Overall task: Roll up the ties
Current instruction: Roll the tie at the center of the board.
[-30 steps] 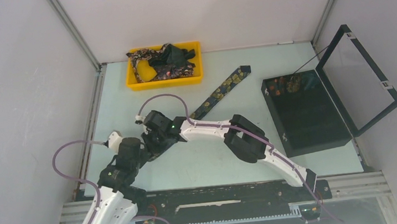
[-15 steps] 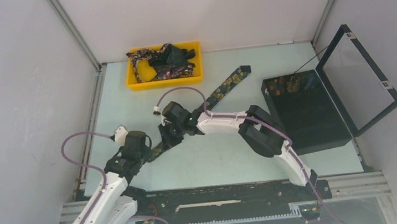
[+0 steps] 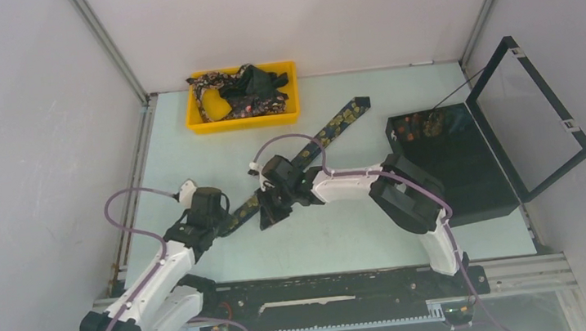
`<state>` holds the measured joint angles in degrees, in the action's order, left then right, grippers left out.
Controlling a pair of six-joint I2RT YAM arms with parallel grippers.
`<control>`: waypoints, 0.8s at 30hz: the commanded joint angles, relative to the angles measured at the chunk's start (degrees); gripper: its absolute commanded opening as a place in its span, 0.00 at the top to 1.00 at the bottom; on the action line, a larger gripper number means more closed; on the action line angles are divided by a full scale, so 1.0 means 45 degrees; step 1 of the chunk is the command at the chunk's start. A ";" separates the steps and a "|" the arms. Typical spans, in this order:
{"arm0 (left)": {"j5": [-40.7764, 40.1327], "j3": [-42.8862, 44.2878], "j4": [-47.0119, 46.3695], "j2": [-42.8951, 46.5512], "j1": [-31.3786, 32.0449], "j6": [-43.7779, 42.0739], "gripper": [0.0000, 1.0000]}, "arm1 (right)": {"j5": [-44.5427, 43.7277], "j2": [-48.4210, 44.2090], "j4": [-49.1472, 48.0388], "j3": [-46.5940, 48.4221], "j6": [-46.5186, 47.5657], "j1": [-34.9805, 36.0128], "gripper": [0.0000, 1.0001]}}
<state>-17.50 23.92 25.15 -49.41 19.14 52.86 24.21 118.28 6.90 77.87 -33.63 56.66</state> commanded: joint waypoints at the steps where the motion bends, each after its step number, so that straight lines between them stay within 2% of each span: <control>1: 0.0330 -0.0474 -0.1333 -0.0227 -0.0060 -0.0194 1.00 | -0.0191 -0.0873 -0.0489 -0.0307 0.0234 0.0369 0.95; 4: 0.0391 -0.0725 -0.1721 -0.0205 -0.0054 -0.0218 1.00 | -0.0351 -0.0857 -0.0552 -0.0411 0.0285 0.0678 0.95; 12: 0.0476 -0.1350 -0.2422 0.0280 -0.0066 -0.0280 0.90 | -0.0394 -0.0581 -0.0653 -0.0410 0.0227 0.0947 0.95; 24: 0.0716 -0.1891 -0.2976 0.1594 -0.0066 -0.0550 0.61 | -0.0615 -0.0747 -0.0663 -0.0416 0.0269 0.0894 0.95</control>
<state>-14.61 16.40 14.11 -44.73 19.14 51.90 22.44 118.26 6.22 75.88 -33.41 60.90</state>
